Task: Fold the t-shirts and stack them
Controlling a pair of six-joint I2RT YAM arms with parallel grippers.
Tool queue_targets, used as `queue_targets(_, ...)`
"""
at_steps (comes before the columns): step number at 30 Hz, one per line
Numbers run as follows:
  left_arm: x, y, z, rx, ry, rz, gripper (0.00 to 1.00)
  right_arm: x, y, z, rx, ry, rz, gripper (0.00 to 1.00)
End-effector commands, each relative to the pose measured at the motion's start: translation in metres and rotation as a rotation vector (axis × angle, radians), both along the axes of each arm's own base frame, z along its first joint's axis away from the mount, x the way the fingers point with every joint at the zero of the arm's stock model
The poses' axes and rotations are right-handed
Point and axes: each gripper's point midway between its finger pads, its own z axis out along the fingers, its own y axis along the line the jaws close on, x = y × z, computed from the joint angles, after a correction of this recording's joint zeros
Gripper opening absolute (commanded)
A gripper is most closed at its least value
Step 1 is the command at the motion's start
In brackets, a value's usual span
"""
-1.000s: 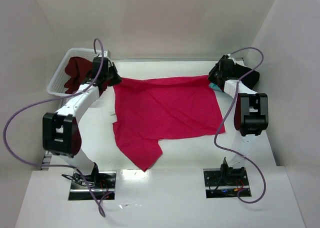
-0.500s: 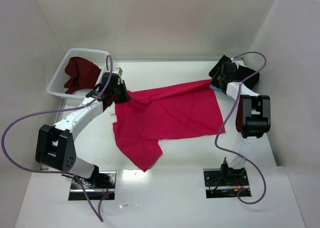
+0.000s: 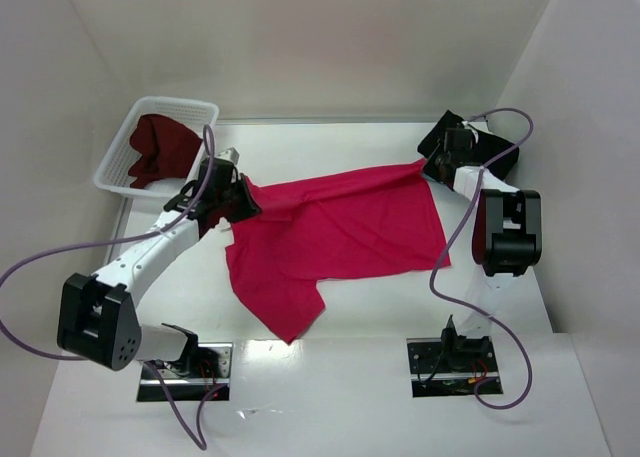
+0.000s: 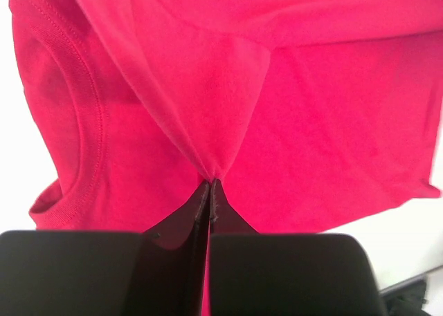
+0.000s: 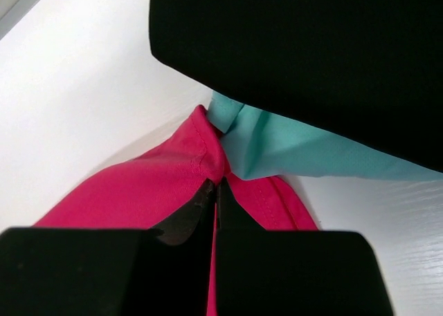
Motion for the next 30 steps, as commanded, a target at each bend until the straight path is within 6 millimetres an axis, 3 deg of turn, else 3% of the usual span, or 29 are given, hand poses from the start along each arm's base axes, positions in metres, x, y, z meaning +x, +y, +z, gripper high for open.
queue_targets(1, -0.009, 0.000, 0.016, -0.036, -0.021, 0.015, 0.00, -0.001, -0.019, -0.003, -0.016, 0.005, -0.051, 0.00)
queue_targets(17, -0.033, -0.018, -0.014, -0.108, 0.099, -0.076, 0.03, 0.005, -0.020, -0.007, -0.013, 0.012, -0.027, 0.00)
queue_targets(18, -0.033, -0.018, -0.014, -0.108, 0.099, -0.076, 0.16, 0.005, -0.020, -0.007, -0.013, 0.012, -0.027, 0.00)
queue_targets(19, -0.034, -0.017, -0.016, -0.105, 0.108, -0.075, 0.39, 0.005, -0.018, -0.007, -0.007, 0.012, -0.020, 0.00)
queue_targets(24, -0.016, 0.003, 0.004, -0.022, 0.020, 0.017, 0.72, 0.005, -0.016, -0.007, -0.007, 0.011, -0.004, 0.00)
queue_targets(27, 0.003, 0.008, 0.016, 0.009, -0.027, 0.064, 0.83, 0.007, -0.015, -0.005, -0.002, 0.002, 0.003, 0.00)
queue_targets(30, 0.029, 0.014, 0.016, 0.035, -0.051, 0.113, 0.84, 0.007, -0.013, -0.005, 0.005, 0.001, 0.011, 0.02)
